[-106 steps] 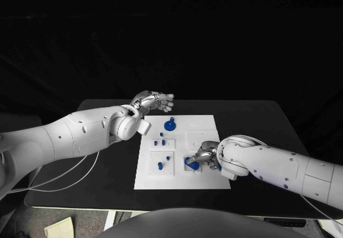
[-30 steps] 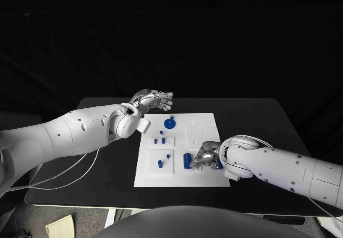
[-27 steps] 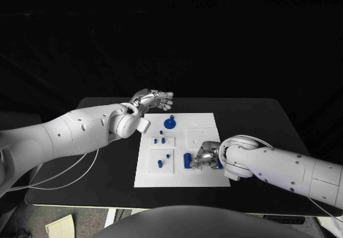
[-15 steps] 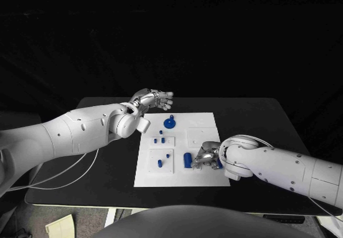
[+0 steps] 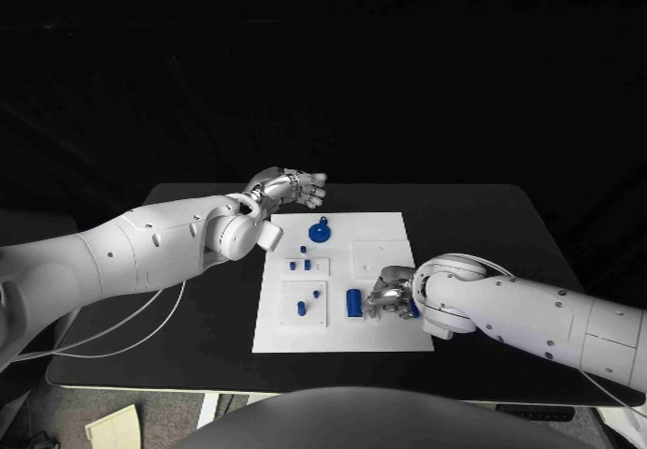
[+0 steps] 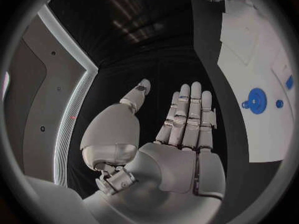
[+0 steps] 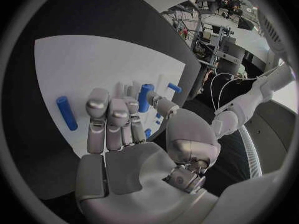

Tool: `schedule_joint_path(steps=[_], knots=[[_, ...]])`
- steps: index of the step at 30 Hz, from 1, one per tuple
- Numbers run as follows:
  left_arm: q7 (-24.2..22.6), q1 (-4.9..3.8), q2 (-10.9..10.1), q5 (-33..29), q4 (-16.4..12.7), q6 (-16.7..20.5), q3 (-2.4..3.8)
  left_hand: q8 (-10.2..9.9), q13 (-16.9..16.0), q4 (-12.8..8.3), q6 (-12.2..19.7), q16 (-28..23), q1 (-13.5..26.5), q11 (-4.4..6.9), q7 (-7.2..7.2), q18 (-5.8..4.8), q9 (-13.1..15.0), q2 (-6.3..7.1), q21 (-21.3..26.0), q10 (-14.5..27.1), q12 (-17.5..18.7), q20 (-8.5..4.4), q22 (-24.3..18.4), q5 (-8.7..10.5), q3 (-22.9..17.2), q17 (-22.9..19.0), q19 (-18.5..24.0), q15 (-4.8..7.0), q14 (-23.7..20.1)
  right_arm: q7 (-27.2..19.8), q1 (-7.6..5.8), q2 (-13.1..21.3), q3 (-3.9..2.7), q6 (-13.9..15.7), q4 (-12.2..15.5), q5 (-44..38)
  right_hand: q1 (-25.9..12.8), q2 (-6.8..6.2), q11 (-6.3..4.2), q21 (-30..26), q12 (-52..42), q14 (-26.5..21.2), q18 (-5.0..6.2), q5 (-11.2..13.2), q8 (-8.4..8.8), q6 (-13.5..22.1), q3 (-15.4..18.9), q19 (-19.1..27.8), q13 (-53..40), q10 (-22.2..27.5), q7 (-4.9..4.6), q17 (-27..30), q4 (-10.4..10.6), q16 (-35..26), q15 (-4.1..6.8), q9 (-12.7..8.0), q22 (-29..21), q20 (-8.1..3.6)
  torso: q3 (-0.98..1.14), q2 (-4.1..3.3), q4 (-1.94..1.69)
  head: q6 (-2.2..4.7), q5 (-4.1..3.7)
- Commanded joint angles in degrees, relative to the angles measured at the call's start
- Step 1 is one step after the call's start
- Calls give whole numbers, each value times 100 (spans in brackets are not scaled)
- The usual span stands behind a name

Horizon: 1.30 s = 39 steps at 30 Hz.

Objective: Assemble the parts on the task board

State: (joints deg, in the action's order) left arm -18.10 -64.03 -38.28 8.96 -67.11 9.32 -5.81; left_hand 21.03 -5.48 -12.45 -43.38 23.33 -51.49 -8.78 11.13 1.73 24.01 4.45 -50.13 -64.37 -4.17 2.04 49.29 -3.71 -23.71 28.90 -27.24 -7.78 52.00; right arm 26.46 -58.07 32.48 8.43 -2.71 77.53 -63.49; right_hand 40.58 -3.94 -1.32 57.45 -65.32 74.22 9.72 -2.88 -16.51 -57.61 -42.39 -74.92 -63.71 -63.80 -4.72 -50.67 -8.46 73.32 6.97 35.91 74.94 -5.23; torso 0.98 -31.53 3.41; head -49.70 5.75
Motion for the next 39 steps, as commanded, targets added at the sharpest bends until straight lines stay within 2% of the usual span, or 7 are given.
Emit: schedule_joint_path(steps=[1, 4, 15, 25, 30, 33, 39], knots=[[-33, -2, 15, -31, -17, -79, 4, 32, 10, 22, 36, -32, 45, 0, -4, 87, -6, -21, 37, 46, 7, -6, 7, 31, -3, 9, 28, 3, -26, 20, 8, -30, 3, -99, 5, -44, -7, -55, 11, 19, 37, 8, 528, -9, 10, -57, 10, 9, -9, -22, -44, -5, -11, -29, 37, -3, 75, 39, 2, -1, 1, 2, -4], [-32, -2, 13, -31, -18, -76, 4, 33, 10, 22, 37, -32, 44, 0, -4, 87, -6, -21, 37, 46, 6, -6, 7, 30, -3, 10, 28, 3, -26, 32, 10, -34, 3, -100, -2, -47, -78, -130, 14, 25, 38, 11, 528, -5, 14, -59, 92, 7, -13, -24, -46, -8, -18, -30, 33, -1, 77, 48, 2, 0, 0, 1, -9], [-30, -2, 8, -31, -15, -74, 4, 37, 10, 22, 39, -36, 41, 0, -5, 87, -6, -21, 37, 46, 5, -6, 8, 30, -6, 14, 28, 3, -25, 20, 12, -14, 4, -46, 9, -70, -63, -85, 9, 26, 42, 15, 528, -10, 21, -63, 127, 8, -20, -27, -42, -14, -72, -33, 38, 4, 76, 44, 2, -1, 0, 4, -12], [-36, -3, -6, -31, -13, -81, 4, 41, 10, 22, 40, -40, 39, 0, -4, 87, -6, -21, 38, 46, 5, -5, 9, 30, -7, 19, 29, 3, -24, -191, 15, 291, -4, 422, 282, -59, -92, -155, 8, 23, 47, 15, 528, -5, 29, -67, 182, 10, -26, -30, -41, -18, -98, -41, 40, 8, 73, 43, 6, -4, -1, 20, -8], [-40, -3, -16, -31, -11, -77, 4, 42, 11, 22, 41, -41, 39, 0, -4, 87, -6, -18, 38, 47, 5, -5, 10, 31, -7, 20, 29, 3, -24, -156, -136, 604, -154, 351, 513, -103, -94, -325, 32, 20, -19, 26, 528, 4, 99, 62, 223, -18, -69, -82, -69, -33, -100, -32, 23, 1, 61, 15, 8, -1, 4, 20, -9], [-42, -3, -14, -31, -12, -79, 4, 43, 11, 21, 42, -42, 39, 0, -4, 87, -6, -16, 39, 47, 4, -5, 10, 31, -7, 21, 30, 3, -24, 22, -258, 742, -241, -252, 512, -249, -81, -361, 40, 18, -59, 31, 528, 5, 118, 98, 225, -33, -98, -98, -79, -43, -82, -25, 15, 7, 54, 1, 5, 2, 11, 17, -32], [-45, -2, -12, -31, -15, -84, 4, 45, 11, 21, 43, -44, 39, 0, -4, 87, -6, -15, 39, 47, 4, -5, 11, 31, -7, 24, 30, 3, -23, 126, -395, 1010, -253, -218, 385, -451, -44, -379, 64, 19, -135, 37, 528, 8, 157, 168, 215, -49, -167, -129, -104, -62, -57, -12, -8, 10, 51, -18, 4, 2, 5, 15, -78]])
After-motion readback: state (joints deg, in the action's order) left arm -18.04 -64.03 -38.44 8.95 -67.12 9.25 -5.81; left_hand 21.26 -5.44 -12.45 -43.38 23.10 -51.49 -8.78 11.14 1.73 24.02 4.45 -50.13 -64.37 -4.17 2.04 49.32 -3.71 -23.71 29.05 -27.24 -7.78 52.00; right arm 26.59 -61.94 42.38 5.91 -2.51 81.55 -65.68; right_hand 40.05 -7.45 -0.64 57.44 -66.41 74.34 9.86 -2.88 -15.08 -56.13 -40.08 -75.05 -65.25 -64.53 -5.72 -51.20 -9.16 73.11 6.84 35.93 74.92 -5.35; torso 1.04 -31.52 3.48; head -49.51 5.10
